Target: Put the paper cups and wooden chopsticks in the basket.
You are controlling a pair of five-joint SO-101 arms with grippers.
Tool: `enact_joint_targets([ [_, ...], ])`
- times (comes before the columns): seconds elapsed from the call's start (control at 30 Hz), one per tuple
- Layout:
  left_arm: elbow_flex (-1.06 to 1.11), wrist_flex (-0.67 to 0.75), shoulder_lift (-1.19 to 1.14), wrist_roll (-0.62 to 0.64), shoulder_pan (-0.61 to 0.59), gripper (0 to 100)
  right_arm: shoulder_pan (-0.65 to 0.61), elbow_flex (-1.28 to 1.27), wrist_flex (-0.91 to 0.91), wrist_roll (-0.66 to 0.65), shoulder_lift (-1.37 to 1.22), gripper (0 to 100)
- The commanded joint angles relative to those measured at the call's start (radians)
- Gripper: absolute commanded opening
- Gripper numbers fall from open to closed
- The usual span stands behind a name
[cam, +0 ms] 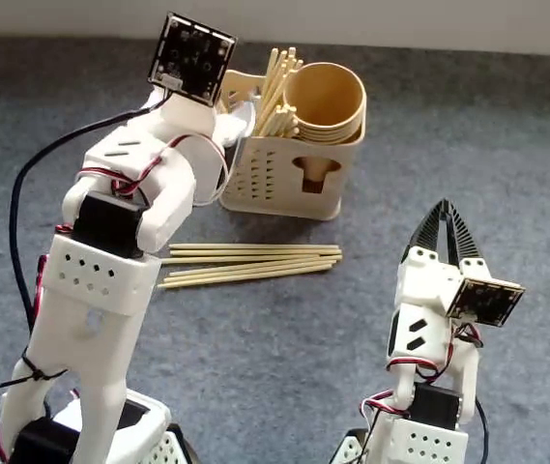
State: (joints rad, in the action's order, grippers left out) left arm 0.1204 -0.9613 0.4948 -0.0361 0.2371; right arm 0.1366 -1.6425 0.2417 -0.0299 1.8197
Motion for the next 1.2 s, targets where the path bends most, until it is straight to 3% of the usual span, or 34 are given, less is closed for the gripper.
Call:
enact_joint_targets([
  [0.0, -0.039, -0.138, 0.01, 0.002, -0.001, 13, -0.01, 0.01, -0.004, -0.014, 0.012, 2.0],
  [0.2, 0.067, -0.172, 0.013, 0.002, 0.007, 13, -0.01, 0.01, -0.004, -0.014, 0.012, 2.0],
  [0.3, 0.154, -0.166, 0.062, -0.006, 0.065, 13, -0.01, 0.01, -0.004, -0.014, 0.012, 2.0],
  [0.53, 0.426, -0.144, 0.274, -0.086, 0.209, 13, -0.007, 0.008, -0.045, -0.014, 0.005, 2.0],
  [0.73, 0.604, -0.044, 0.297, -0.209, 0.275, 13, -0.005, 0.008, -0.05, -0.014, 0.002, 2.0],
  [0.93, 0.616, -0.023, 0.183, -0.218, 0.328, 9, -0.004, 0.008, -0.05, -0.014, 0.002, 2.0],
  [1.17, 0.615, 0.132, -0.094, -0.284, 0.329, 9, -0.004, 0.008, -0.05, -0.014, 0.002, 2.0],
])
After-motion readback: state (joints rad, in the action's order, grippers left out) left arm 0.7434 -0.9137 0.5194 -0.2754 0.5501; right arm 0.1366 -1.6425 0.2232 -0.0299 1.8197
